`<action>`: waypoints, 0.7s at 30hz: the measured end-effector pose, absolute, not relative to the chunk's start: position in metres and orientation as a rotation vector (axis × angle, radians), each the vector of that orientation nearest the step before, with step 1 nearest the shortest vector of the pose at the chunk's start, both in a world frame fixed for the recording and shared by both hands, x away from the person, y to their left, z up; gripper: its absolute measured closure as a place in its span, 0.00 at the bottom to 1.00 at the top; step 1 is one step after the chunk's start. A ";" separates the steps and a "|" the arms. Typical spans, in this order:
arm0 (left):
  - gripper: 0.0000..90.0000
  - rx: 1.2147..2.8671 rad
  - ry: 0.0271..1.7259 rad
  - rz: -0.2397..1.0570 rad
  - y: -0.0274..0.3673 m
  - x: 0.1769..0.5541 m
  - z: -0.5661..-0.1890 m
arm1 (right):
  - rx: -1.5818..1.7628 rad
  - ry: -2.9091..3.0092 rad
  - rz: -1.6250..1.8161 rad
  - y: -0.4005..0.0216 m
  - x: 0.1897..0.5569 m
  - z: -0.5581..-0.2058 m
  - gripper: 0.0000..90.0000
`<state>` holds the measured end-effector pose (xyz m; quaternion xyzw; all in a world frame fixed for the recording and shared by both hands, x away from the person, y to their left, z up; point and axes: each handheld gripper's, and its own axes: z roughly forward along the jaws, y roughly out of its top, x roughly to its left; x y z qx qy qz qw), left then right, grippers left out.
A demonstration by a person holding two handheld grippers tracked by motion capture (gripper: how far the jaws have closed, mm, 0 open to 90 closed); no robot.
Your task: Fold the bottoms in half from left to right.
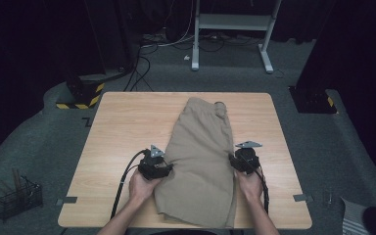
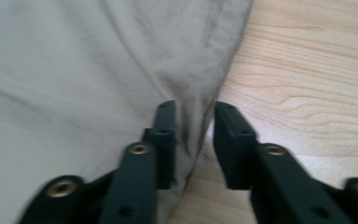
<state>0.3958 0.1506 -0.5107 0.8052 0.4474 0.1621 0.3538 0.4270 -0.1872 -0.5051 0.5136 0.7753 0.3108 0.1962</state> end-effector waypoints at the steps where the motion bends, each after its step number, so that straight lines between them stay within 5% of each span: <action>1: 0.50 2.069 1.148 0.419 0.150 0.396 -0.510 | 1.447 2.186 0.875 -0.187 0.426 -0.506 0.71; 14: 0.48 2.095 1.149 0.456 0.164 0.351 -0.519 | 1.277 2.293 0.913 -0.150 0.385 -0.515 0.69; 21: 0.46 1.971 1.196 0.440 0.181 0.369 -0.500 | 1.305 2.212 0.971 -0.160 0.395 -0.500 0.63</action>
